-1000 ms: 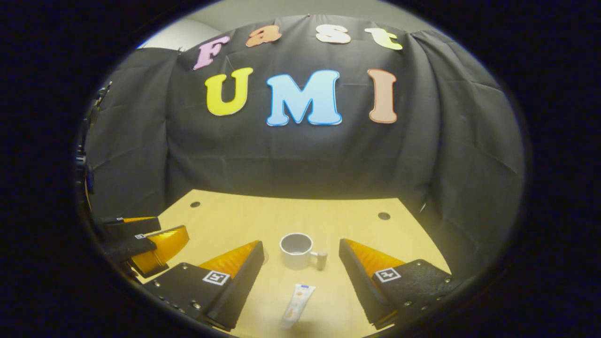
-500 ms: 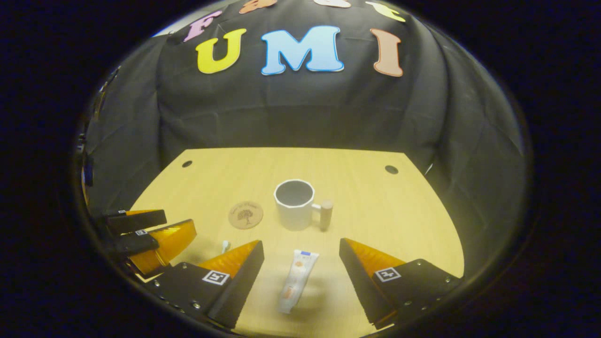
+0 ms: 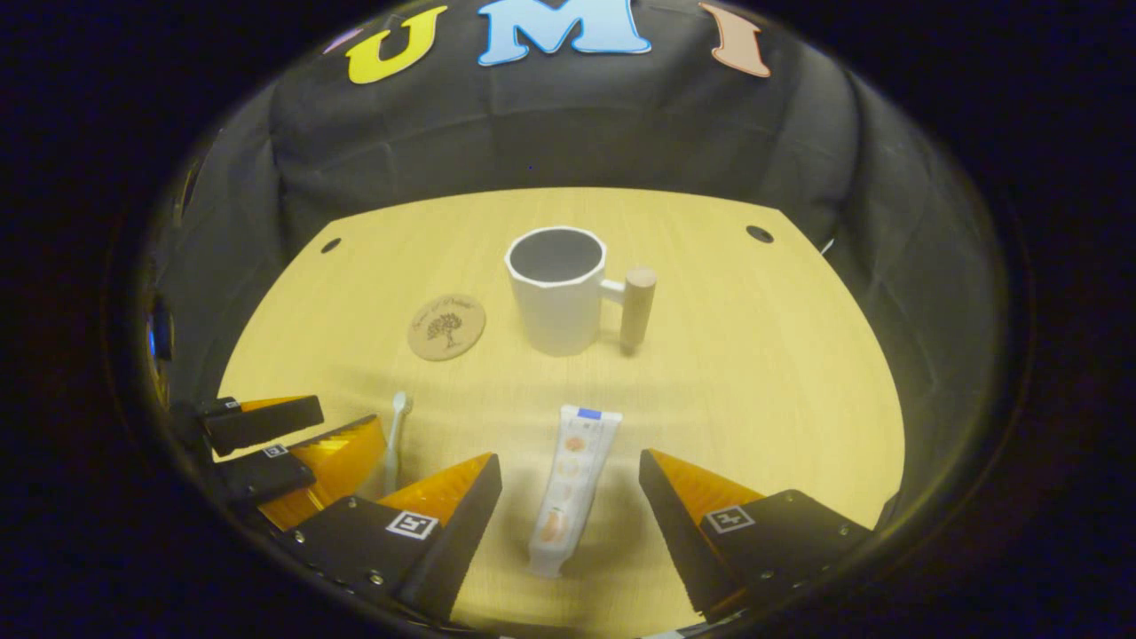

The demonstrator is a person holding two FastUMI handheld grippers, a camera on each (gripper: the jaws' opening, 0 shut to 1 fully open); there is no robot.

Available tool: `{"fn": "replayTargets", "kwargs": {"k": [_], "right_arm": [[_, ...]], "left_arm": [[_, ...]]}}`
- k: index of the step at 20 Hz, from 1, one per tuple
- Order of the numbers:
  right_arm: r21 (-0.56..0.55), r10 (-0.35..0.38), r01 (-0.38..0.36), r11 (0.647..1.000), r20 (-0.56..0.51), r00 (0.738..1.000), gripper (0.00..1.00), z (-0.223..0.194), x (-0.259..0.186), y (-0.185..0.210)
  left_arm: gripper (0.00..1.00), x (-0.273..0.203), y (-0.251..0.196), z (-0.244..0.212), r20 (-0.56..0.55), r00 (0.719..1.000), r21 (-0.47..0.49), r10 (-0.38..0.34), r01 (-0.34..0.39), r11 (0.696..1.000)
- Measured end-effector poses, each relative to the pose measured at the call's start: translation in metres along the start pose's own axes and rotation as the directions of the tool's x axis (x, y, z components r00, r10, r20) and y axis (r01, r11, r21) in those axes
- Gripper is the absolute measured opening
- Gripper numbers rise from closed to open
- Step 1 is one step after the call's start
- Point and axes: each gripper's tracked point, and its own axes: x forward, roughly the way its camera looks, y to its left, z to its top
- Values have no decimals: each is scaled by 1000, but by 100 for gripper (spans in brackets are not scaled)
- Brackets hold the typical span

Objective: Put the toothbrush and toothpaste on the desktop into the cup, then pick up the cup and place it on the coaster on the desktop.

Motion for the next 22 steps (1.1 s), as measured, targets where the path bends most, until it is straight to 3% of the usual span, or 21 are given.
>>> {"fn": "replayTargets", "kwargs": {"k": [3,5,8,12,17,21,22], "right_arm": [[4,-6,6,1000,-55,998,93,-12,12,-1],[14,-11,13,1000,-106,994,84,-19,19,-1],[3,-34,35,999,-192,981,84,-32,27,-4],[-5,-43,43,999,-223,974,86,-38,38,-4],[2,-27,28,1000,-240,970,84,-44,43,1],[9,-16,19,1000,-256,967,82,-48,43,0],[16,-12,17,1000,-267,963,84,-50,42,0]], "left_arm": [[100,11,-2,-16,-50,999,-4,7,-7,1000],[100,19,0,-26,-91,996,-8,21,-21,1000],[100,29,2,-35,-129,991,-7,36,-37,999],[100,37,0,-44,-159,987,-11,36,-38,999],[96,40,7,-47,-163,983,31,90,-86,996],[91,43,10,-42,-132,985,7,107,-107,994],[77,43,11,-42,-132,985,-8,109,-111,994]]}}
